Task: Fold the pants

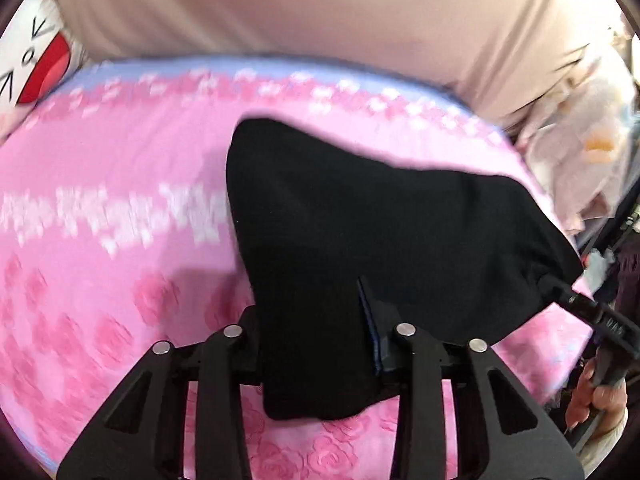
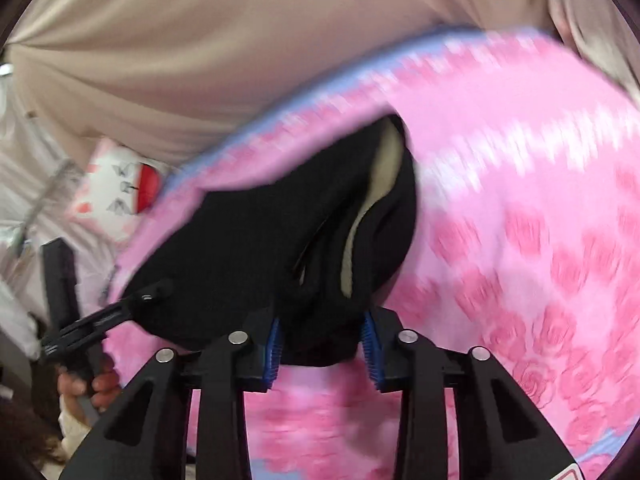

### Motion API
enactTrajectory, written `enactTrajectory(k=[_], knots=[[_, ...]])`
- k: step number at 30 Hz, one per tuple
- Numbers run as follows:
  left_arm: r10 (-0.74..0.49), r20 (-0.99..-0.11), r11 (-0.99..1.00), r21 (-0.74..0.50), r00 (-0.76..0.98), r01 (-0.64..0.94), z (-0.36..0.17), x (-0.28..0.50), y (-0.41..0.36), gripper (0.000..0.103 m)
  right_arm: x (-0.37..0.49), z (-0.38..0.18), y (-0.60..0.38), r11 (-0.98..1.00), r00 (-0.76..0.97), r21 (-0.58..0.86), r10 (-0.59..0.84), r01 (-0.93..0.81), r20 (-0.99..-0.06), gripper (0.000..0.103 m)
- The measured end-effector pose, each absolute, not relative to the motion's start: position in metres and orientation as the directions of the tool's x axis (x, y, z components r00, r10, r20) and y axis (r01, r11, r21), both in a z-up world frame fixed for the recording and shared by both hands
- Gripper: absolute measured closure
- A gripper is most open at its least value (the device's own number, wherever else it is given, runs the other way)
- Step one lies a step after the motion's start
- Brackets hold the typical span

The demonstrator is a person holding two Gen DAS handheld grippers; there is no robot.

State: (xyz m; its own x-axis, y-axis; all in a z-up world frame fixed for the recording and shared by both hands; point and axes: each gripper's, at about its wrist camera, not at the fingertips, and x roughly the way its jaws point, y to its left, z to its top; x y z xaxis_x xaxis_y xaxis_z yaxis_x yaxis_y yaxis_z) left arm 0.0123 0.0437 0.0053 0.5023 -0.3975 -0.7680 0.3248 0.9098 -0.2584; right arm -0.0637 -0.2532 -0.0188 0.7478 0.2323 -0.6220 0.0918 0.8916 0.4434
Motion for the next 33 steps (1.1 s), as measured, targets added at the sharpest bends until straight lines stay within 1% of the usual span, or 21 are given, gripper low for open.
enactTrajectory(k=[2,4,5,7,8,10,11,12,13,17,19,20,22,23,24,25,26,27,28,30,33], knots=[[-0.401,-0.764,0.907,-0.256,0.505,0.333,0.021,0.005,0.054,0.07,-0.076,-0.002,-0.243,0.908,0.756,0.414,0.227,0.063,-0.613,0.072],[-0.384,-0.781,0.912,-0.239,0.493,0.333,0.019,-0.001,0.061,0.065,-0.079,-0.013,-0.243,0.91,0.724,0.405,0.223,0.084,-0.652,0.068],[-0.359,-0.813,0.921,-0.227,0.459,0.318,0.004,-0.004,0.062,0.056,-0.078,-0.034,-0.246,0.917,0.677,0.378,0.2,0.125,-0.709,0.064],[-0.25,-0.856,0.951,-0.13,0.452,0.281,-0.016,-0.008,0.063,0.027,-0.079,-0.07,-0.25,0.919,0.587,0.33,0.149,0.214,-0.796,0.047],[-0.187,-0.857,0.964,-0.067,0.48,0.256,-0.02,-0.01,0.062,0.019,-0.084,-0.073,-0.254,0.903,0.604,0.368,0.169,0.223,-0.779,0.038],[-0.118,-0.824,0.974,0.011,0.554,0.225,-0.014,-0.02,0.06,0.007,-0.093,-0.064,-0.263,0.869,0.646,0.437,0.2,0.23,-0.737,0.038],[-0.08,-0.803,0.974,0.061,0.59,0.216,-0.007,-0.023,0.056,0.006,-0.092,-0.059,-0.264,0.875,0.658,0.427,0.183,0.23,-0.731,0.036],[-0.069,-0.792,0.973,0.081,0.607,0.217,-0.004,-0.024,0.055,0.005,-0.091,-0.052,-0.265,0.884,0.672,0.408,0.16,0.228,-0.723,0.03],[-0.063,-0.78,0.971,0.097,0.622,0.22,0.001,-0.022,0.051,0.005,-0.088,-0.049,-0.265,0.892,0.678,0.393,0.147,0.224,-0.72,0.028],[-0.085,-0.792,0.969,0.075,0.605,0.234,0.0,-0.01,0.042,0.005,-0.061,-0.058,-0.267,0.881,0.66,0.415,0.175,0.225,-0.731,0.028],[-0.11,-0.827,0.972,0.025,0.551,0.232,-0.015,0.001,0.045,0.005,-0.053,-0.076,-0.266,0.859,0.638,0.454,0.215,0.236,-0.739,0.028],[-0.152,-0.847,0.971,-0.031,0.509,0.237,-0.023,0.007,0.047,0.005,-0.056,-0.078,-0.26,0.856,0.658,0.46,0.209,0.235,-0.724,0.026],[-0.27,-0.858,0.955,-0.18,0.436,0.237,-0.039,0.016,0.052,0.005,-0.059,-0.081,-0.249,0.865,0.674,0.453,0.203,0.217,-0.711,0.029],[-0.336,-0.853,0.937,-0.263,0.399,0.228,-0.048,0.021,0.057,0.005,-0.06,-0.081,-0.245,0.865,0.687,0.461,0.213,0.198,-0.695,0.044],[-0.358,-0.837,0.93,-0.284,0.414,0.232,-0.047,0.021,0.058,0.019,-0.062,-0.08,-0.245,0.859,0.692,0.475,0.227,0.189,-0.685,0.057],[-0.393,-0.827,0.914,-0.302,0.402,0.272,-0.044,0.021,0.054,0.035,-0.063,-0.077,-0.246,0.853,0.697,0.486,0.232,0.189,-0.679,0.062],[-0.392,-0.823,0.914,-0.3,0.412,0.272,-0.038,0.02,0.054,0.046,-0.062,-0.072,-0.246,0.848,0.705,0.497,0.239,0.185,-0.668,0.067],[-0.388,-0.818,0.916,-0.29,0.426,0.277,-0.032,0.02,0.054,0.068,-0.063,-0.066,-0.246,0.844,0.715,0.508,0.247,0.174,-0.654,0.069],[-0.393,-0.807,0.914,-0.288,0.44,0.287,-0.024,0.02,0.055,0.072,-0.062,-0.057,-0.245,0.844,0.725,0.513,0.255,0.156,-0.64,0.07],[-0.452,-0.771,0.888,-0.343,0.448,0.305,-0.001,0.023,0.061,0.074,-0.061,-0.038,-0.242,0.851,0.749,0.513,0.266,0.114,-0.607,0.071],[-0.482,-0.718,0.872,-0.339,0.501,0.353,0.035,0.028,0.06,0.076,-0.05,-0.004,-0.235,0.876,0.78,0.481,0.267,0.048,-0.565,0.071]])
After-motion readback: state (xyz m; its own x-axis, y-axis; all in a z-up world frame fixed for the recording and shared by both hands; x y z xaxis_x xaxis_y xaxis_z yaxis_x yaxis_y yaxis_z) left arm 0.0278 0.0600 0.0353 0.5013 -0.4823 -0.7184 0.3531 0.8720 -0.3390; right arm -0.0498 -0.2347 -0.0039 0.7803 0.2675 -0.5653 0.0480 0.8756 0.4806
